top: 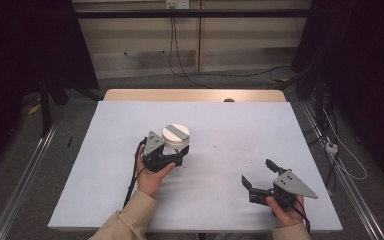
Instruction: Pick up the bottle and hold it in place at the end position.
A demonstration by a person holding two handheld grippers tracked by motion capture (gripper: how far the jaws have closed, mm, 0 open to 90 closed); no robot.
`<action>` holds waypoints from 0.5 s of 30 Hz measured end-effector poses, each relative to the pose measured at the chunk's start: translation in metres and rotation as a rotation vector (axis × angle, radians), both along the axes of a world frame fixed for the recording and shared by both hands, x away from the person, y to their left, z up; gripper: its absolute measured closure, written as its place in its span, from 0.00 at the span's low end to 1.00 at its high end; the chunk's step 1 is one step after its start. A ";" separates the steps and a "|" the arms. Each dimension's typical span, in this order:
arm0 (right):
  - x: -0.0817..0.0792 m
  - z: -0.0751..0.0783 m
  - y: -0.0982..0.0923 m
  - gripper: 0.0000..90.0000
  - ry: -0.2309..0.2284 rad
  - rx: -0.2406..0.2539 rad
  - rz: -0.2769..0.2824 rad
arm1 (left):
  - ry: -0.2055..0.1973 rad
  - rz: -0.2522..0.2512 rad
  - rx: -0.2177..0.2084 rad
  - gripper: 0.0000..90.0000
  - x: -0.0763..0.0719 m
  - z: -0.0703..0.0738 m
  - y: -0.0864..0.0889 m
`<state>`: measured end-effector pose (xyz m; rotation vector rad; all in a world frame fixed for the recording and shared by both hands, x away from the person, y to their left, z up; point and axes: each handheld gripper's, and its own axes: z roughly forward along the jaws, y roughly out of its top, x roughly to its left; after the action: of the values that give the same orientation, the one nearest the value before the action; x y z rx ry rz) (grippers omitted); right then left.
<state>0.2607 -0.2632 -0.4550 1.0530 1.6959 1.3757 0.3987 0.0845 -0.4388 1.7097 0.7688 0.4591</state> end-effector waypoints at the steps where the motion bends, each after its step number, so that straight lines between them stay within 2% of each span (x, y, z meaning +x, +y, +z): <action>1: 0.000 0.000 0.000 0.04 0.000 0.001 0.001 | -0.002 -0.001 0.005 0.21 0.001 0.000 -0.001; 15: 0.000 0.000 0.000 0.04 0.001 0.001 0.005 | 0.003 -0.005 -0.005 0.21 0.012 0.002 -0.009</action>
<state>0.2610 -0.2629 -0.4550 1.0505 1.6997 1.3793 0.4106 0.0757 -0.4368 1.7078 0.7666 0.4509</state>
